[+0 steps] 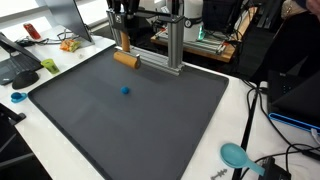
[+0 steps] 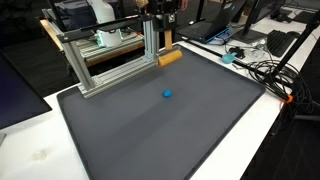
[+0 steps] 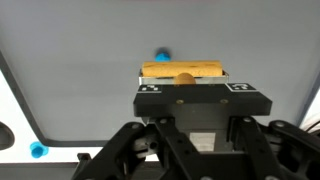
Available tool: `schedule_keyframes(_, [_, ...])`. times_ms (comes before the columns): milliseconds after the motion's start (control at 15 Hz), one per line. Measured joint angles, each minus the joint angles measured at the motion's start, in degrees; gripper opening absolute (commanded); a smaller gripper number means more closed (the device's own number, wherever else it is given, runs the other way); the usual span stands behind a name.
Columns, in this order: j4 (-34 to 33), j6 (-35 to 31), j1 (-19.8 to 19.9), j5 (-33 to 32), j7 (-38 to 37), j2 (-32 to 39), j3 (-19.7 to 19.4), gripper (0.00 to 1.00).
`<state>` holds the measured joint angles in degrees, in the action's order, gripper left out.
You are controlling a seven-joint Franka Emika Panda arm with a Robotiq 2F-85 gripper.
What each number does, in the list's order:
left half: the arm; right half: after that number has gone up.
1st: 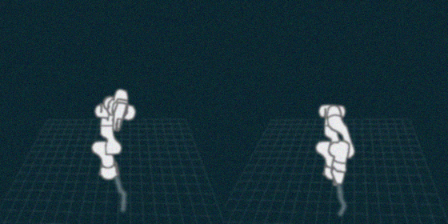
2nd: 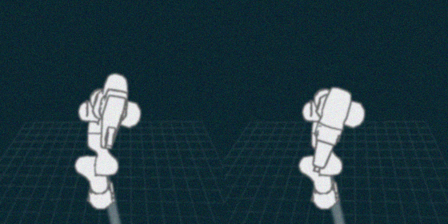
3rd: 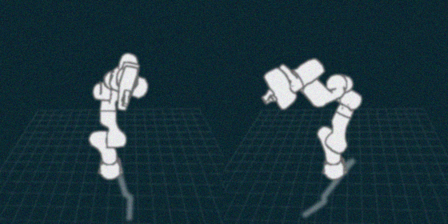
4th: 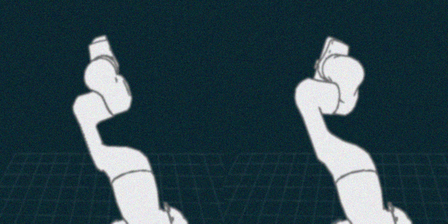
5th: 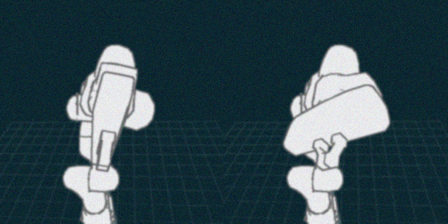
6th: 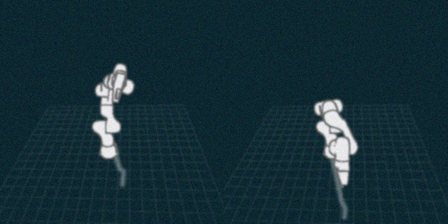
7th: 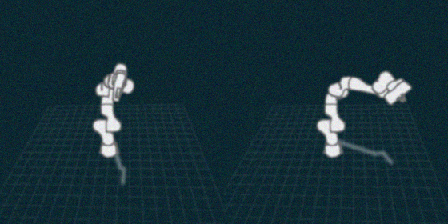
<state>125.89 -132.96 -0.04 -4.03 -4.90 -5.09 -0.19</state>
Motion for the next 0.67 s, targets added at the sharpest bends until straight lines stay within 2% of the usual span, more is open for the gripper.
schedule_keyframes(67, [-1.04,-0.46,0.13,0.0,-0.2,1.88,-0.13,0.47])
schedule_keyframes(267, [-3.18,-0.69,0.66,0.21,-0.2,6.27,-0.63,0.47])
schedule_keyframes(533, [-4.03,-0.78,0.74,0.22,-0.2,7.17,-0.66,0.47])
schedule_keyframes(600, [-4.13,-0.78,0.74,0.22,-0.2,7.17,-0.66,0.22])
schedule_keyframes(667, [-4.2,-0.78,0.74,0.22,-0.2,7.17,-0.65,0.22])
